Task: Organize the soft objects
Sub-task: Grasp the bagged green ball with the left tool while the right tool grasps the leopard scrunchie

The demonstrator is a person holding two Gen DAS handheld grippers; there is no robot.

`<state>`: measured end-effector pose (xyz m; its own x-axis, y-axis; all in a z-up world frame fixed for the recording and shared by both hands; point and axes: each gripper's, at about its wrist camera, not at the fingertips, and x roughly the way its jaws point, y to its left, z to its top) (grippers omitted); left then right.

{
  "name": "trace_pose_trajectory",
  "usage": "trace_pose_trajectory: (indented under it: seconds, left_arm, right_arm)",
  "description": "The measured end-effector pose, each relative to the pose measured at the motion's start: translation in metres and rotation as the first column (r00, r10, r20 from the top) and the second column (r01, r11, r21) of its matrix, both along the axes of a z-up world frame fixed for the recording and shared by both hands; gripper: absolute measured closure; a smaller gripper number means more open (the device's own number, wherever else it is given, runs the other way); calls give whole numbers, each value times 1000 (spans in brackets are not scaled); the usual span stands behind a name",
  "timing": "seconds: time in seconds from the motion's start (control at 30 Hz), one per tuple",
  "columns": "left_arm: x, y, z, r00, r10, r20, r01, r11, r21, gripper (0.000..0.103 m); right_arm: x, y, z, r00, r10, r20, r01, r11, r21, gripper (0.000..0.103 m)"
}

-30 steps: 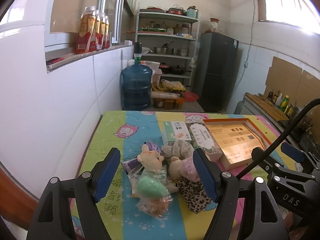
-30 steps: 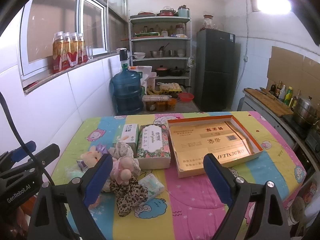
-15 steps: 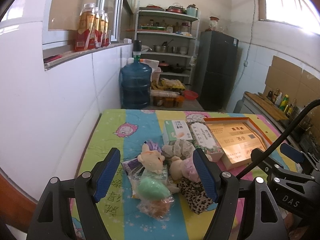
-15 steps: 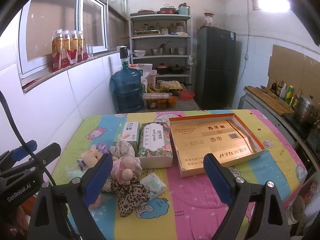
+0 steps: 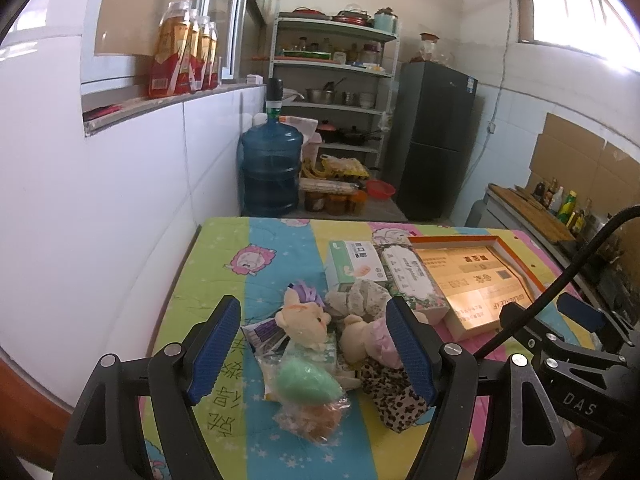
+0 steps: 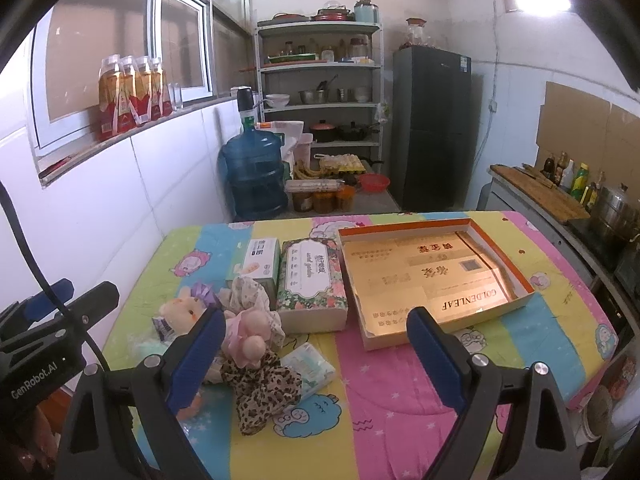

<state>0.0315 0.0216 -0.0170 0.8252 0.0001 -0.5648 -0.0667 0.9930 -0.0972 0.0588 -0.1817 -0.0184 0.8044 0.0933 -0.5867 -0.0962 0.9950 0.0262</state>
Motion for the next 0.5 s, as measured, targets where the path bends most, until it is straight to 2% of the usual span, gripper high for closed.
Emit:
trace_pose_trajectory:
  seconds: [0.3,0.5]
  left_arm:
    - [3,12,-5,1000,1,7,-1,1000,-6,26]
    - [1,21,-23,1000,-25,-6,25,999,-35,26]
  right_arm:
    - [5,5,-12,998,50,-35,-51,998,-27,10]
    - [12,6,-38,984,111,-142,-113,994,-5,23]
